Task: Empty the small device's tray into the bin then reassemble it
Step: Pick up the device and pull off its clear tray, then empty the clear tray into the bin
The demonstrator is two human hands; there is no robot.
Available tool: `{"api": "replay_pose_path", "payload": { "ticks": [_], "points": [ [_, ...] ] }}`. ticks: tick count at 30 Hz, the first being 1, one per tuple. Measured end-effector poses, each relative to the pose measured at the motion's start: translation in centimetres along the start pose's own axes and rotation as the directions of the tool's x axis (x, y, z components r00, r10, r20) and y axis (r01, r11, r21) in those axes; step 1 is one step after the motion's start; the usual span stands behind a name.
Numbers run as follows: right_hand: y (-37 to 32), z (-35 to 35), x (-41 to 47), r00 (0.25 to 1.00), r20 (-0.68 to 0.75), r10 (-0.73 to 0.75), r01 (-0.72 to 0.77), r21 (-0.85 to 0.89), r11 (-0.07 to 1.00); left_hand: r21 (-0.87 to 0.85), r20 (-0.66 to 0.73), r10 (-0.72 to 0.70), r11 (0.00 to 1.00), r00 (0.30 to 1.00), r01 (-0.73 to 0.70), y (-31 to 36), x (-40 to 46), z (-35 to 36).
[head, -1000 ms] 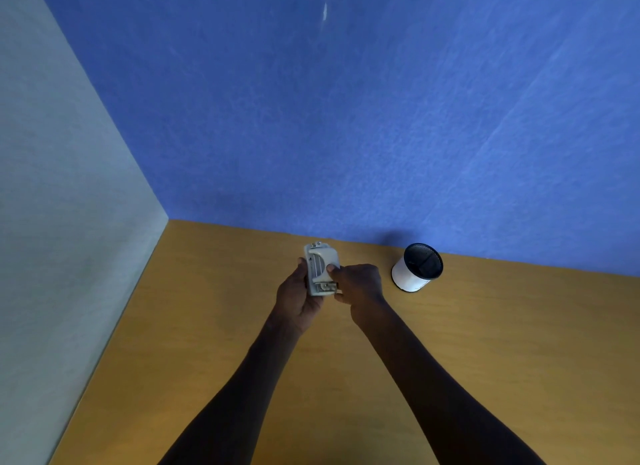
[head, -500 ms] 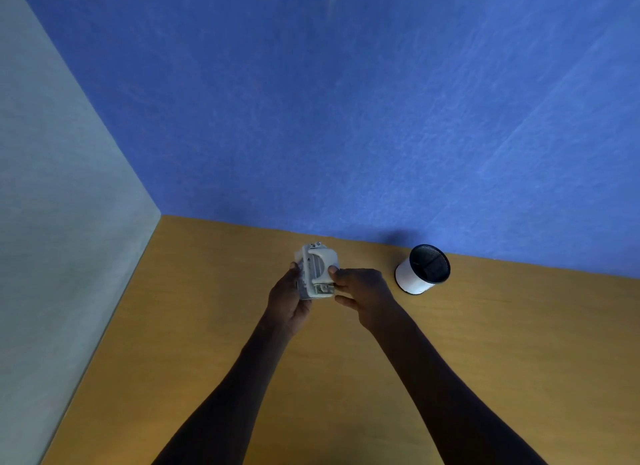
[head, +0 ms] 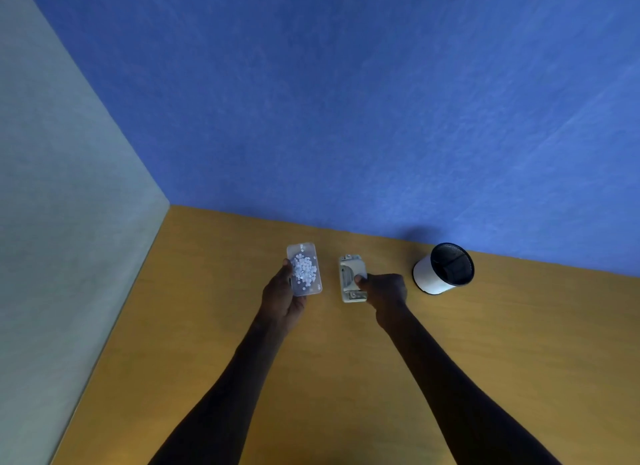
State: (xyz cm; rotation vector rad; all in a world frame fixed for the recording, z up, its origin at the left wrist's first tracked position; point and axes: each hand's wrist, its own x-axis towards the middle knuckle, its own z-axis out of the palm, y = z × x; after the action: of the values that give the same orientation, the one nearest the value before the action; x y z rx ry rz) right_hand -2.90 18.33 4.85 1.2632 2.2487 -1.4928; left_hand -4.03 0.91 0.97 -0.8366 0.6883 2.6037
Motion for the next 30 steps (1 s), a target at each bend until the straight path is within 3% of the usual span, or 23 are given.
{"api": "replay_pose_path", "payload": {
  "ticks": [18, 24, 27, 30],
  "points": [
    [2.1, 1.4, 1.6, 1.000, 0.002, -0.015, 0.016, -0.144, 0.989, 0.021, 0.032, -0.045, 0.999, 0.998, 0.045, -1.0, -1.5, 0.8],
    [1.6, 0.2, 1.2, 0.989, 0.045, -0.144, 0.150, -0.212, 0.966, 0.071, 0.050, -0.069, 0.995, 0.996, 0.065, -1.8, -2.5, 2.3],
    [1.6, -0.8, -0.4, 0.977, 0.049, -0.205, 0.209, -0.071, 0.975, 0.067, 0.088, -0.069, 0.996, 0.994, 0.063, -2.3, -3.1, 3.6],
    [2.1, -1.6, -2.6, 0.967, 0.201, -0.157, 0.121, 0.183, 0.976, 0.105, 0.113, -0.077, 0.992, 0.991, 0.065, -3.0, -3.5, 4.6]
  ]
}}
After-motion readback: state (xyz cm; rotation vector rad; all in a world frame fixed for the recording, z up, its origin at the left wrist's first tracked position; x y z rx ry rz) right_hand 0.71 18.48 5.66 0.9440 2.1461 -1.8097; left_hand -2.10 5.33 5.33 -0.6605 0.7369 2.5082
